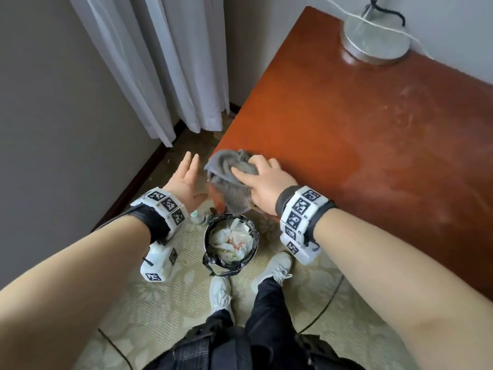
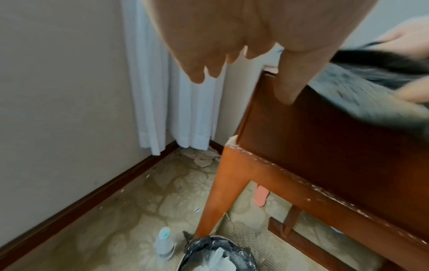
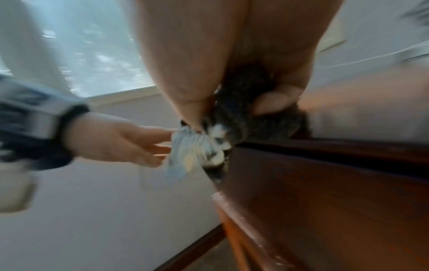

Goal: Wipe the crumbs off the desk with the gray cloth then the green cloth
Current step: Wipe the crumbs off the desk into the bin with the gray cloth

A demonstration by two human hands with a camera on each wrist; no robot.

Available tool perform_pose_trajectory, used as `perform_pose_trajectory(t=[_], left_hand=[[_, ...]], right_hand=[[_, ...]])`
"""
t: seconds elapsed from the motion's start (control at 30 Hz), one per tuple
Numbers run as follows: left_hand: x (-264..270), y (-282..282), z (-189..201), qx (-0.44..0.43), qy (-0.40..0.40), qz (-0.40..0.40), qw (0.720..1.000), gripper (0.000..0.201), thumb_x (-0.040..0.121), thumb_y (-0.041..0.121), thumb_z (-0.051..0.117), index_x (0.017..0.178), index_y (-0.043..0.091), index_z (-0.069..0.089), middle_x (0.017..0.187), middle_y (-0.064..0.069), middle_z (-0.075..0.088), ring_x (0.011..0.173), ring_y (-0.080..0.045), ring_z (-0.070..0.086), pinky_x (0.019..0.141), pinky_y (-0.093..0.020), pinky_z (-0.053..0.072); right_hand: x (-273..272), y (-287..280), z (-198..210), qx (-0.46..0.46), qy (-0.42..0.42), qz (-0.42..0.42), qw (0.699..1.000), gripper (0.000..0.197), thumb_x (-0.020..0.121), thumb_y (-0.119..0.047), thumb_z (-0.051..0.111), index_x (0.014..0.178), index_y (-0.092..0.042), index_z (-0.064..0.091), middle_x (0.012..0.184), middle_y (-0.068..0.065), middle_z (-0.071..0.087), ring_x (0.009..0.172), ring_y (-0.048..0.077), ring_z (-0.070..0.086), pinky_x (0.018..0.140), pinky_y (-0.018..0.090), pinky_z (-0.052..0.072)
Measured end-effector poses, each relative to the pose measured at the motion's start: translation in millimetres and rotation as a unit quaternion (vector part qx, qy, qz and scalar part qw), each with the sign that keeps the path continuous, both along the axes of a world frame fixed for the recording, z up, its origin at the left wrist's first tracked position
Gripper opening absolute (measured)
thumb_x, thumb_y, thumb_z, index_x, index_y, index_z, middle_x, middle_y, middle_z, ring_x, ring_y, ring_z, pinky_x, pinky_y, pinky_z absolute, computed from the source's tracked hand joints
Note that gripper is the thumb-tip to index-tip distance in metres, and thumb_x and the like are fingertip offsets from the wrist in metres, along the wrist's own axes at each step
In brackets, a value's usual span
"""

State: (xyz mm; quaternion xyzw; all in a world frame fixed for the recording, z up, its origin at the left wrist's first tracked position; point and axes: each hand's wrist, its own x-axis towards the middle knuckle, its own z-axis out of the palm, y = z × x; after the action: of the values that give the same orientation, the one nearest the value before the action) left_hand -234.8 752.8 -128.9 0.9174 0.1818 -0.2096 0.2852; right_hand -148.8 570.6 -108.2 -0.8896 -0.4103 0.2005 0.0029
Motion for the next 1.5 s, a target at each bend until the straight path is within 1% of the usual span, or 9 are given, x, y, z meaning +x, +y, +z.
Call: perform_pose_trajectory(t=[0.1, 0.3, 0.47, 0.57, 0.67, 0.83, 0.93, 1.2, 1.5], left_hand=[[-15, 18, 2, -0.002, 0.045, 0.036, 0.998, 0.091, 0.089, 0.018, 0.058, 0.149, 0.019, -0.011, 0.157, 0.005, -0.014, 0.146, -0.018, 0.0, 0.119, -0.037, 0.01], [-26, 21, 0, 0.007, 0.024, 0.007, 1.0, 0.085, 0.091, 0.018, 0.055, 0.149, 0.017, -0.007, 0.157, 0.001, -0.011, 0.145, -0.018, -0.008, 0.119, -0.034, 0.004], [-29, 24, -1, 0.021, 0.021, 0.018, 0.999, 0.09, 0.089, 0.019, 0.059, 0.149, 0.017, -0.007, 0.157, 0.0, -0.012, 0.145, -0.018, -0.008, 0.119, -0.033, 0.003], [-28, 35, 8, 0.043, 0.029, 0.019, 0.998, 0.093, 0.087, 0.02, 0.061, 0.149, 0.017, -0.008, 0.157, 0.0, -0.012, 0.145, -0.019, -0.008, 0.118, -0.033, 0.003], [-27, 41, 15, 0.059, 0.032, 0.007, 0.998, 0.094, 0.087, 0.023, 0.062, 0.149, 0.018, -0.008, 0.157, -0.001, -0.013, 0.145, -0.019, -0.009, 0.117, -0.032, 0.002], [-18, 27, 19, 0.055, 0.013, -0.033, 0.998, 0.091, 0.088, 0.018, 0.06, 0.149, 0.022, -0.008, 0.157, 0.001, -0.015, 0.145, -0.017, -0.01, 0.119, -0.032, 0.003], [-4, 7, 23, 0.057, -0.023, -0.091, 0.994, 0.09, 0.089, 0.021, 0.059, 0.149, 0.022, -0.01, 0.156, 0.0, -0.017, 0.145, -0.018, -0.012, 0.119, -0.033, 0.0], [62, -69, 35, 0.093, -0.025, -0.282, 0.954, 0.088, 0.092, 0.027, 0.051, 0.147, 0.02, -0.017, 0.154, 0.001, -0.024, 0.144, -0.018, -0.015, 0.115, -0.03, -0.007], [105, -94, 34, 0.202, 0.075, -0.377, 0.901, 0.077, 0.091, 0.058, 0.037, 0.147, 0.035, -0.011, 0.155, 0.007, -0.02, 0.144, -0.017, -0.013, 0.116, -0.046, -0.005]], right_hand=[[8, 2, 17, 0.021, 0.063, 0.056, 0.996, 0.055, 0.091, -0.013, 0.041, 0.138, -0.042, 0.038, 0.138, -0.001, 0.033, 0.117, 0.025, 0.039, 0.087, 0.028, 0.038], [74, 8, 24, 0.046, -0.005, -0.354, 0.934, 0.048, 0.092, -0.014, 0.038, 0.136, -0.031, 0.041, 0.141, 0.007, 0.025, 0.122, 0.033, 0.034, 0.094, 0.039, 0.038], [17, 48, 7, 0.003, -0.013, -0.034, 0.999, 0.038, 0.083, -0.009, 0.044, 0.115, -0.029, 0.051, 0.134, 0.007, 0.029, 0.116, 0.032, 0.032, 0.079, 0.034, 0.039], [-7, 44, 9, -0.055, 0.126, 0.16, 0.977, 0.05, 0.085, -0.005, 0.043, 0.12, -0.036, 0.059, 0.131, 0.0, 0.042, 0.11, 0.019, 0.041, 0.088, 0.03, 0.042], [14, 17, 33, 0.006, 0.207, 0.087, 0.975, 0.05, 0.085, 0.0, 0.042, 0.123, -0.026, 0.062, 0.124, 0.005, 0.056, 0.113, 0.023, 0.053, 0.1, 0.029, 0.041], [76, -22, 46, 0.156, -0.003, -0.266, 0.951, 0.044, 0.09, -0.011, 0.043, 0.131, -0.024, 0.05, 0.138, 0.008, 0.034, 0.122, 0.031, 0.04, 0.099, 0.034, 0.038], [60, -24, 17, 0.014, -0.035, -0.198, 0.979, 0.035, 0.089, -0.013, 0.044, 0.121, -0.025, 0.052, 0.14, 0.009, 0.027, 0.12, 0.033, 0.032, 0.091, 0.036, 0.039], [34, -48, 10, 0.048, 0.032, -0.094, 0.994, 0.04, 0.093, -0.017, 0.044, 0.129, -0.032, 0.052, 0.139, 0.003, 0.033, 0.124, 0.03, 0.03, 0.103, 0.035, 0.036], [55, -133, 23, 0.023, 0.065, -0.187, 0.98, 0.04, 0.09, -0.01, 0.041, 0.122, -0.03, 0.055, 0.135, 0.001, 0.038, 0.122, 0.029, 0.036, 0.099, 0.039, 0.04]])
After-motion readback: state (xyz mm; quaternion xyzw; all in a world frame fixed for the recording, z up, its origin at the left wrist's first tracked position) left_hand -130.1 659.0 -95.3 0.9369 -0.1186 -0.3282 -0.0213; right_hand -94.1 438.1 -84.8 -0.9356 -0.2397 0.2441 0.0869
